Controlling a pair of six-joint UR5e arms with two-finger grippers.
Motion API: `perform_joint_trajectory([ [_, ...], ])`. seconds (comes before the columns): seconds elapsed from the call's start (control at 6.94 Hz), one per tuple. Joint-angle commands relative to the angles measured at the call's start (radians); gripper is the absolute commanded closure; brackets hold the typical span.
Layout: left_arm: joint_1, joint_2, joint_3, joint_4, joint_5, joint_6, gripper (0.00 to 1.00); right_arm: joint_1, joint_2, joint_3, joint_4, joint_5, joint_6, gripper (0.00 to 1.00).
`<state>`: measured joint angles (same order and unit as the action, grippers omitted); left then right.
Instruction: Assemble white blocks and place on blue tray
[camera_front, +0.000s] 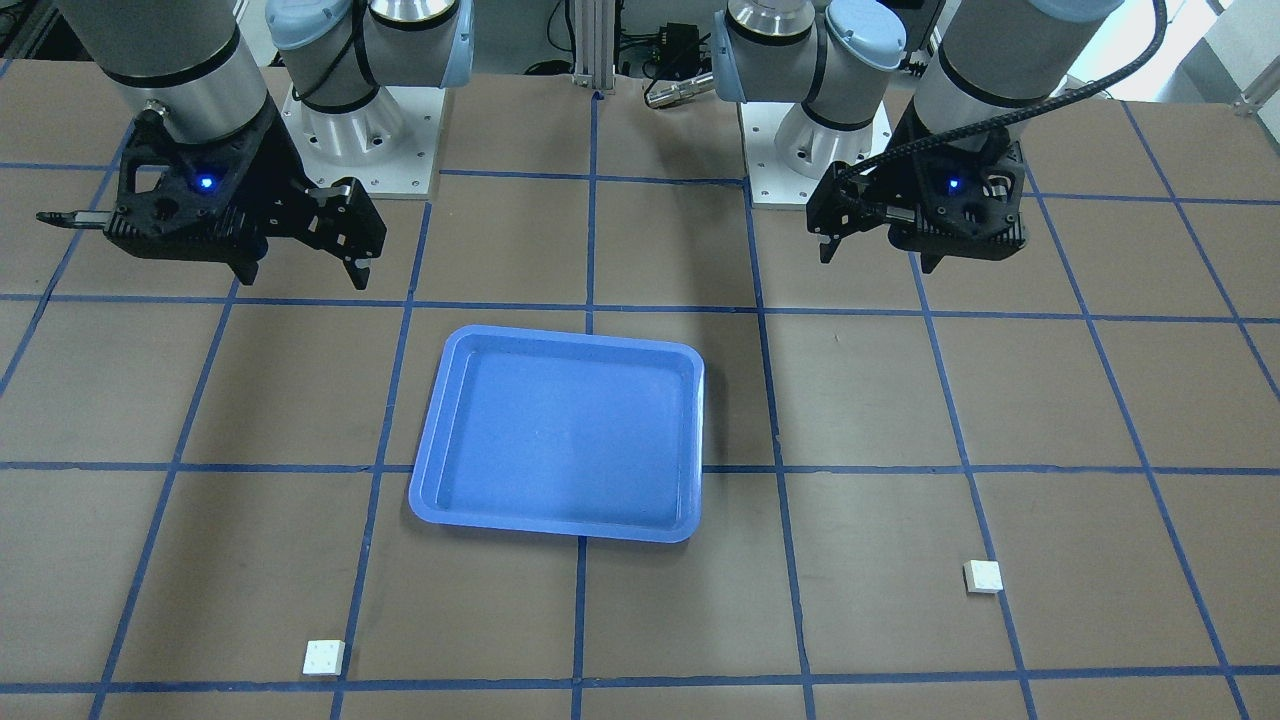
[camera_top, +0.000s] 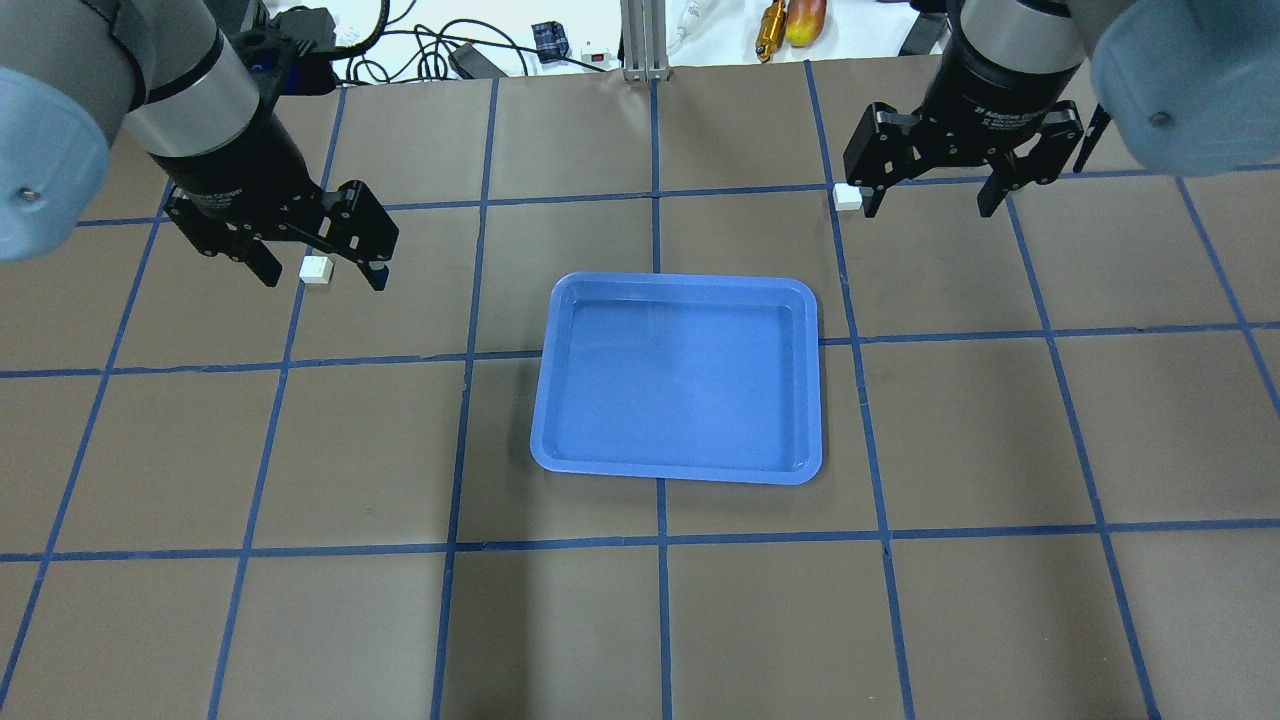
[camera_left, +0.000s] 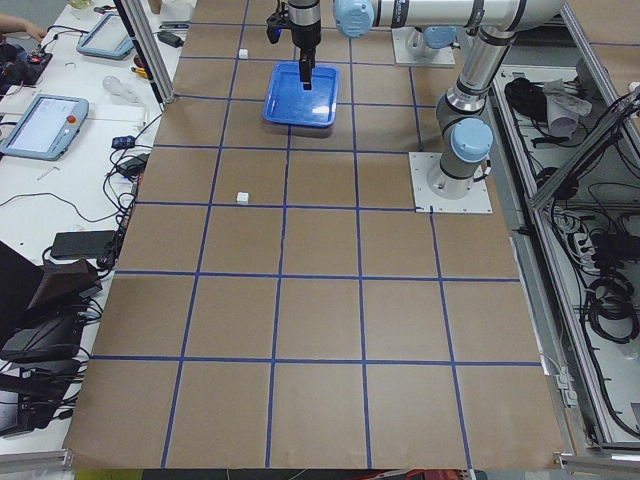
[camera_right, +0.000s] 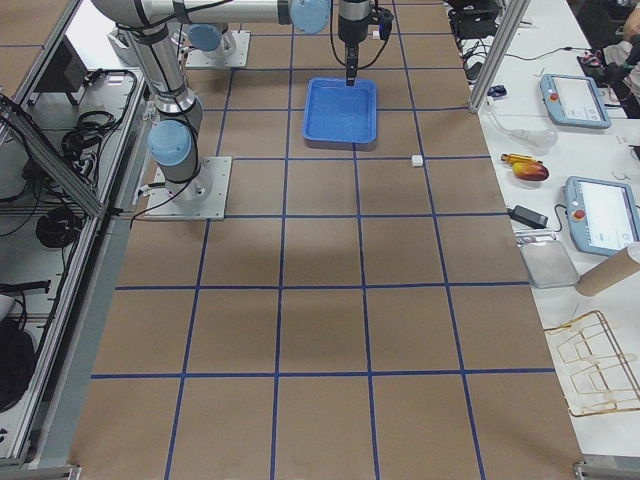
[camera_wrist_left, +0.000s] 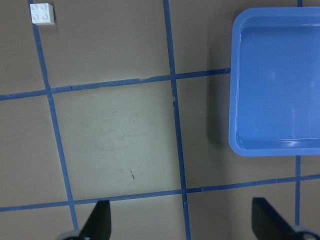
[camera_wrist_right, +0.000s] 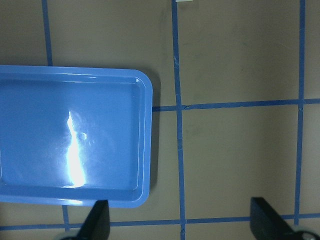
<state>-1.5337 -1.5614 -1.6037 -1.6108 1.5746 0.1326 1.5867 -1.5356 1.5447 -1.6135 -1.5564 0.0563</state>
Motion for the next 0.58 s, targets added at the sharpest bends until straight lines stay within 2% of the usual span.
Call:
perform_joint_trajectory([
  [0.0,0.001,-0.009,-0.001,0.000,0.002,0.007,0.00,-0.002,0.002,-0.005,0.003,-0.005,-0.004,0.00],
  [0.29,0.059,-0.047,0.002,0.030,-0.002,0.089,0.00,-0.004,0.003,-0.006,0.001,-0.004,-0.010,0.00],
  [0.43,0.120,-0.081,0.008,0.070,-0.005,0.146,0.00,-0.004,0.009,-0.017,-0.006,-0.001,-0.086,0.00],
])
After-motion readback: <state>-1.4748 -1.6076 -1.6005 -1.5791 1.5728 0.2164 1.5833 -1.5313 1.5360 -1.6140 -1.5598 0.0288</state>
